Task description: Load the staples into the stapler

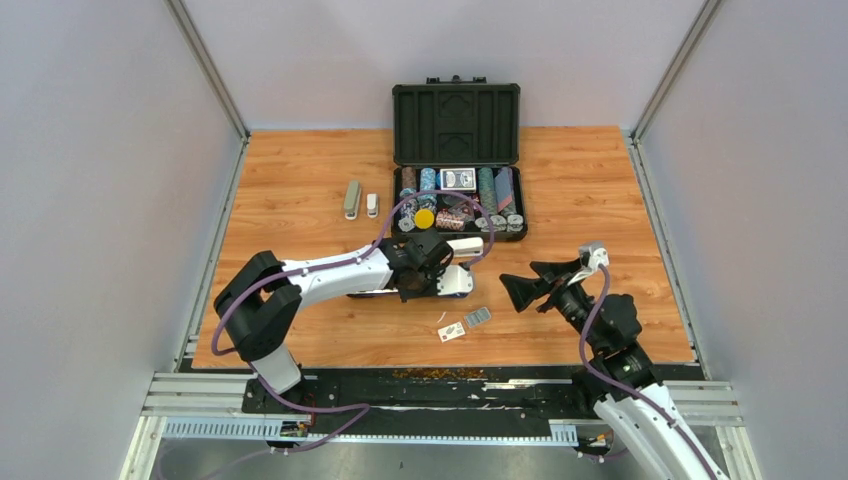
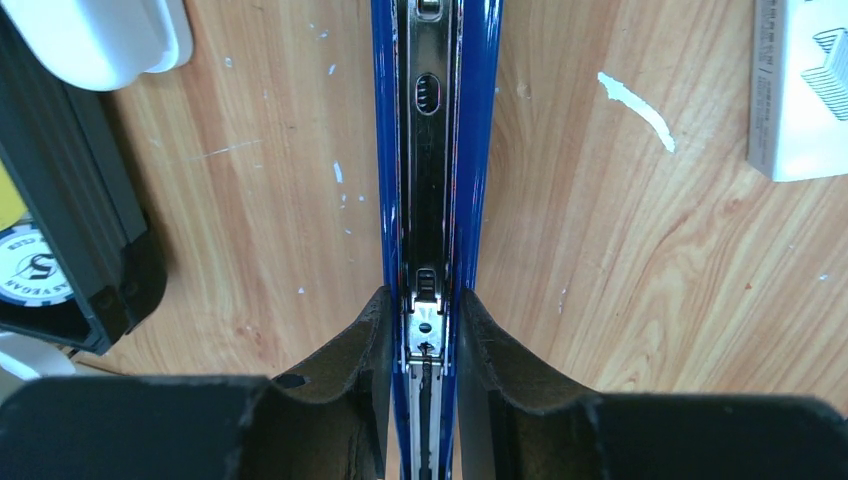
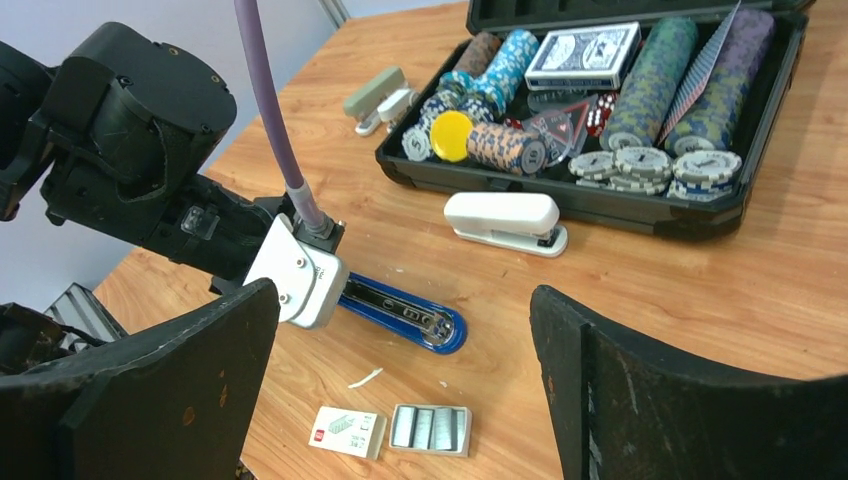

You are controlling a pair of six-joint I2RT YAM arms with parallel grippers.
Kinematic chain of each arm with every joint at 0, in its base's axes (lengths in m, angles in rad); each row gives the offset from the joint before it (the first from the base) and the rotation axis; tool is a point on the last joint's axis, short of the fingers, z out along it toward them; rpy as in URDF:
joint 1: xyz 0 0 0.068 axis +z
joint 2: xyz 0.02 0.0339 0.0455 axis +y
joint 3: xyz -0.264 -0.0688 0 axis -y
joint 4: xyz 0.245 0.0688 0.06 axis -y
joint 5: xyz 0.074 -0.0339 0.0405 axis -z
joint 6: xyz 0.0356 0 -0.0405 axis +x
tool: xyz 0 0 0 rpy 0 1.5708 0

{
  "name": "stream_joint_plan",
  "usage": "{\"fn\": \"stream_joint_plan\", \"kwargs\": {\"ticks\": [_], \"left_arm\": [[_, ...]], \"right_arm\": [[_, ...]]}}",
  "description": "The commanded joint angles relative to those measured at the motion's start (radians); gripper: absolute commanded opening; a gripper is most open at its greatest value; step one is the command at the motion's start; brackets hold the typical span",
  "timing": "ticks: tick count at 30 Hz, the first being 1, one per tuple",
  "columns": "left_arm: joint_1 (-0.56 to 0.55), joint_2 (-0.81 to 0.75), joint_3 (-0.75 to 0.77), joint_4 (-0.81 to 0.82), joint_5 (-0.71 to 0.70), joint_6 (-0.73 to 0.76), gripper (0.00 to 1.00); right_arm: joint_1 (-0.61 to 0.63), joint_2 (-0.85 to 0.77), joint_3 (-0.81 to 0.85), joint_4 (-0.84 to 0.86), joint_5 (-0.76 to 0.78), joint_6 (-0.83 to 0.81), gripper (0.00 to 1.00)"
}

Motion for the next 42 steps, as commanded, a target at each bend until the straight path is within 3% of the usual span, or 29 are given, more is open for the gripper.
{"fn": "stream_joint_plan", "kwargs": {"ticks": [1,5,14,18,28,36,42], "left_arm": [[-0.005,0.036,-0.003,0.031,-0.036,0.017,0.09],[-0.007,0.060,0.006,0.027,-0.068,-0.017,0.31],[-0.016,-0.091,0.027,0.073,-0.141,-0.136,0.62],[-0.019,-0.260,0.084,0.060,-0.158,-0.282,0.99],[-0.020,-0.716,0.033,0.034,-0.293,-0.653,1.00],[-0.019,-0.929,-0.101,-0.061,-0.410,-0.762,1.00],[-0.016,-1.031,-0.228,0.042,-0.548,-0.726,1.00]], "right_arm": [[-0.001,0.081,0.017,0.009,-0.027,0.015,0.96],[-0.001,0.192,0.042,0.025,-0.077,-0.007,0.95],[-0.001,0.372,0.097,0.076,-0.153,-0.072,0.93],[0.003,0.465,0.144,0.091,-0.194,-0.110,0.91],[0.098,0.778,0.347,0.004,-0.198,-0.302,0.87],[0.267,1.004,0.553,-0.137,-0.067,-0.559,0.88],[0.358,1.218,0.739,-0.252,-0.020,-0.682,0.87]]}}
